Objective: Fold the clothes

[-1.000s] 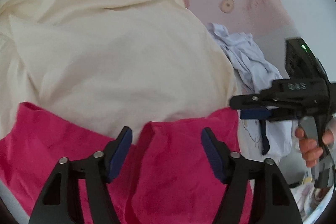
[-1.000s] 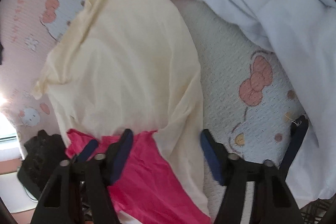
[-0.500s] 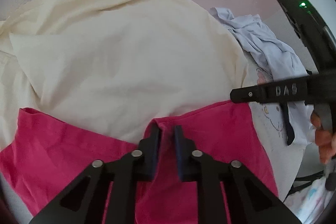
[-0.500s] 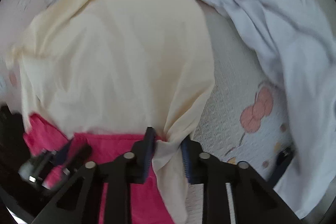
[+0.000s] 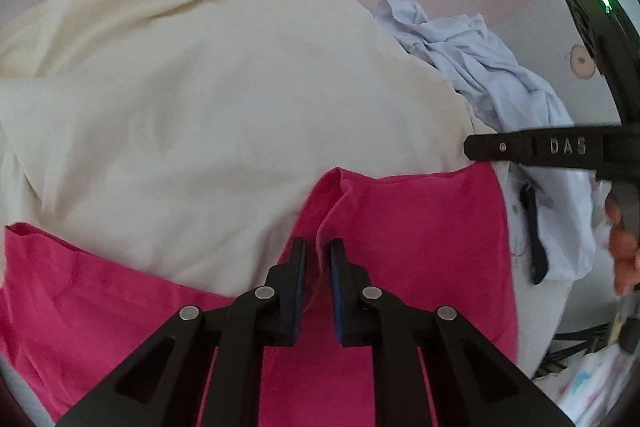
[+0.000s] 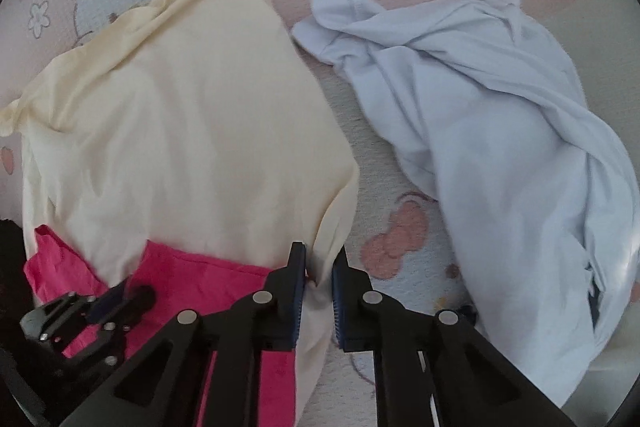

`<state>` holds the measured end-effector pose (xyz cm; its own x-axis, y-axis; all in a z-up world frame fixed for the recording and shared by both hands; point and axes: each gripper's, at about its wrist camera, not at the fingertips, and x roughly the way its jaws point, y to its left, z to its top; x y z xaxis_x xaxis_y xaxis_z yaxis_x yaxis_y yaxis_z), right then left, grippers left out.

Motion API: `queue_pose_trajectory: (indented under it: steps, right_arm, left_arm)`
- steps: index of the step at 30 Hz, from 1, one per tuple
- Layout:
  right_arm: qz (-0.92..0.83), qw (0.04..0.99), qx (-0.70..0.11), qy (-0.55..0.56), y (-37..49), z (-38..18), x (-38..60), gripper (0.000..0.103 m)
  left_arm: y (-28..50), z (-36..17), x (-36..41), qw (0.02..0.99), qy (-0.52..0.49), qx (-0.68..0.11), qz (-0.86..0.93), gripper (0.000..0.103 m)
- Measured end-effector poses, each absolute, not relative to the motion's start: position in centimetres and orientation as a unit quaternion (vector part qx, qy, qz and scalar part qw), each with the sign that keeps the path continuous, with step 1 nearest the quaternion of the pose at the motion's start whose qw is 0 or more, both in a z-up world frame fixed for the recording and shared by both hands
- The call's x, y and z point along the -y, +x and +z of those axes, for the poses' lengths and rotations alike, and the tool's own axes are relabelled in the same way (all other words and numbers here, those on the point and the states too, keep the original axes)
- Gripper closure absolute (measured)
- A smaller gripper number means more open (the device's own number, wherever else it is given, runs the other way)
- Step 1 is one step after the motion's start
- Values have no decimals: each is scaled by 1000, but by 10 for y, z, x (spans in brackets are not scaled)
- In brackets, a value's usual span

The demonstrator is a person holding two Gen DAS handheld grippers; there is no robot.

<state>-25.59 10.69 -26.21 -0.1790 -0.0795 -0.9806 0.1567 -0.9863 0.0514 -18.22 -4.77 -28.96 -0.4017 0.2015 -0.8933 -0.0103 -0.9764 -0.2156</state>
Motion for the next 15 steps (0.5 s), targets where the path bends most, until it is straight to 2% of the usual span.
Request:
queue_pose_trajectory:
  steps: [3,6,8,9,10,15]
  right_arm:
    - [-770,48,-41,634,-258,-265,-138,93]
    - [-764,51,-6,643,-258,-265,-152,92]
    - [-765,68,12,640,-254,-259,-158,81]
    - [-767,72,14,637,-251,-255,-159,58]
    - [-772,78,22,631,-247,-250,-161,44]
    - [-778,122,95,609,-219,-230,-170,43]
  left_arm:
    - [-180,-288,44,53,-541,61,837,93]
    - [-179,-284,47,59,-538,71,838,93]
    - [-173,-275,58,81,-521,127,840,93]
    - [-172,-272,64,86,-518,157,836,93]
    - [-170,-269,71,89,-516,187,831,93]
    - [-150,-251,89,70,-507,226,829,91]
